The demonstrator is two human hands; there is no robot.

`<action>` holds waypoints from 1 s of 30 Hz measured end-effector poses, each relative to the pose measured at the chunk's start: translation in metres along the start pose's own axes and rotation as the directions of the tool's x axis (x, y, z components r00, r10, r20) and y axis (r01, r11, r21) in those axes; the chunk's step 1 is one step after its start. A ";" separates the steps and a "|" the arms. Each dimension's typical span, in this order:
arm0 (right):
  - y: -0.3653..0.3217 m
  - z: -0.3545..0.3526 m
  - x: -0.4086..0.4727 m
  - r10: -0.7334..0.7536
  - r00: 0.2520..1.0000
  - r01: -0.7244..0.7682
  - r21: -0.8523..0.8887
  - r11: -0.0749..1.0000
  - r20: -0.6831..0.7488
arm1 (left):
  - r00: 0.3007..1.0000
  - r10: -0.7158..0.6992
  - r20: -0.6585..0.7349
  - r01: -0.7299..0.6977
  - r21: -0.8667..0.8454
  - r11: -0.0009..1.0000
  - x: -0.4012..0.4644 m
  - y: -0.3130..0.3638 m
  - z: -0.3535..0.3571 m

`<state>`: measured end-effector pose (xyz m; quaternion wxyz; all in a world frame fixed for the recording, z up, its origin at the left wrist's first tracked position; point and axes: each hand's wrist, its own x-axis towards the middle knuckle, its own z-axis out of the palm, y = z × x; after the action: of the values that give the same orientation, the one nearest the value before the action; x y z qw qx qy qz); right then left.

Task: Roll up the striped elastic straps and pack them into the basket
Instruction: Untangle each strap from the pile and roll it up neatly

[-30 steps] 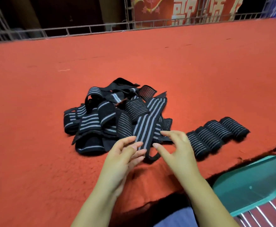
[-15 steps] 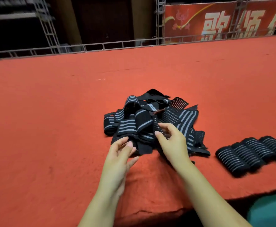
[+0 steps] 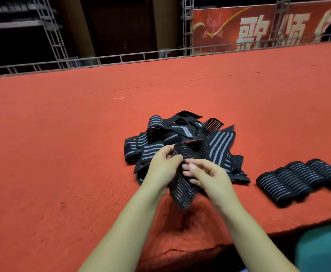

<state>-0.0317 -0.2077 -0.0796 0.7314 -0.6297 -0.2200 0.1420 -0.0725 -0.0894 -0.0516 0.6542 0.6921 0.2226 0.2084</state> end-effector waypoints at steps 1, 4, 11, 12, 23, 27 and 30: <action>-0.002 -0.006 0.001 0.071 0.997 -0.068 0.090 0.994 -0.032 | 0.998 0.050 -0.029 -0.048 0.049 0.998 0.001 -0.004 -0.001; -0.002 -0.019 0.013 0.206 0.975 -0.196 0.113 0.974 -0.085 | 0.989 0.149 -0.001 -0.146 0.181 0.973 -0.005 -0.008 0.000; 0.014 -0.018 0.027 0.142 0.987 -0.134 0.098 0.986 -0.079 | 0.942 0.048 0.331 -0.140 0.260 0.956 -0.013 -0.008 0.009; 0.016 -0.022 0.028 0.123 0.987 -0.116 0.076 0.990 -0.100 | 0.934 -0.002 0.357 -0.102 0.273 0.957 -0.011 -0.008 0.008; 0.031 -0.049 0.027 0.132 0.964 -0.102 0.142 0.985 -0.229 | 0.831 0.319 0.456 -0.536 0.810 0.238 0.076 -0.008 0.036; 0.035 -0.059 0.026 0.145 0.951 -0.112 0.132 0.985 -0.275 | 0.766 0.436 0.473 -0.630 0.688 0.360 0.096 -0.014 0.040; 0.032 -0.071 0.023 0.151 0.939 -0.110 0.145 0.983 -0.309 | 0.823 0.420 0.382 -0.546 0.734 0.403 0.109 -0.016 0.027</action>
<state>0.0259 -0.2523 -0.1161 0.7844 -0.6102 -0.0472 0.1002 0.0315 -0.0470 -0.0694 0.1802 0.9595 0.0375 0.2132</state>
